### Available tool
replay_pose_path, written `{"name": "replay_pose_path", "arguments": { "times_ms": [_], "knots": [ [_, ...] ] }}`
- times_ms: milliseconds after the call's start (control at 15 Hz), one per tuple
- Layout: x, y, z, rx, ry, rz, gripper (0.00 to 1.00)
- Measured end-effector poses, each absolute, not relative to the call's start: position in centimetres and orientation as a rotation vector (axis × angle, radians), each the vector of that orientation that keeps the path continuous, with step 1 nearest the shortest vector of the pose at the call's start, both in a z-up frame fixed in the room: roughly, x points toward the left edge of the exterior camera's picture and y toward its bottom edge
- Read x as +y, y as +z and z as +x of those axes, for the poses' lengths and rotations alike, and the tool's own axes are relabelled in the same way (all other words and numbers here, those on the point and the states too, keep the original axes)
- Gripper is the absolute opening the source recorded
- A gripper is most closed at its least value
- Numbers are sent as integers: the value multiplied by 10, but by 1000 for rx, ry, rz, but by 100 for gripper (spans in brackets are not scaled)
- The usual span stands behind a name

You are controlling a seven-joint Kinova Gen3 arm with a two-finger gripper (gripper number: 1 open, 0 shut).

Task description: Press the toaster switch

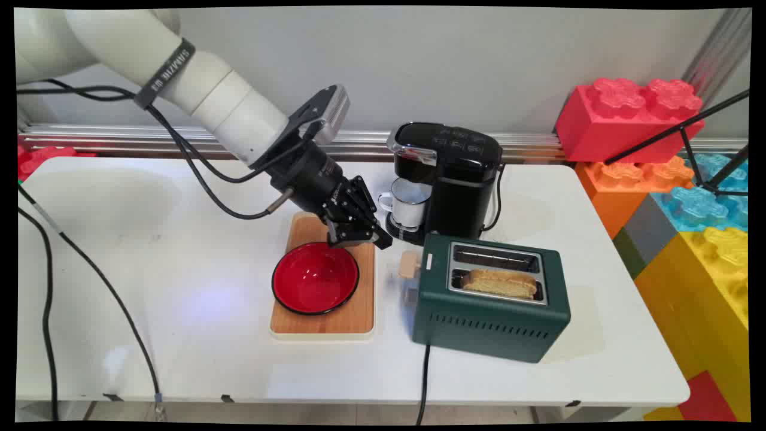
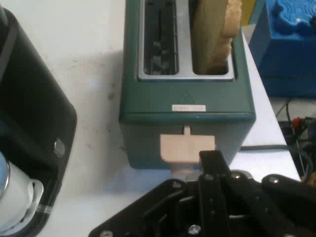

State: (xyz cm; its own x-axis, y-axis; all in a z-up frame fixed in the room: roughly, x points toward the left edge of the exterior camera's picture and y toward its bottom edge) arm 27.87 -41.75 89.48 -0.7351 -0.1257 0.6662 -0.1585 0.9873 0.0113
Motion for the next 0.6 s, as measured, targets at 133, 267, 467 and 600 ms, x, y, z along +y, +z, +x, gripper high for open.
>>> {"name": "replay_pose_path", "arguments": {
  "times_ms": [133,267,467,600],
  "knots": [
    [-420,888,281,-2376,60,203,0],
    [-422,880,285,-2340,58,208,0],
    [-424,871,291,-2301,61,217,0],
    [-425,864,296,-2277,58,225,0]
  ]
}}
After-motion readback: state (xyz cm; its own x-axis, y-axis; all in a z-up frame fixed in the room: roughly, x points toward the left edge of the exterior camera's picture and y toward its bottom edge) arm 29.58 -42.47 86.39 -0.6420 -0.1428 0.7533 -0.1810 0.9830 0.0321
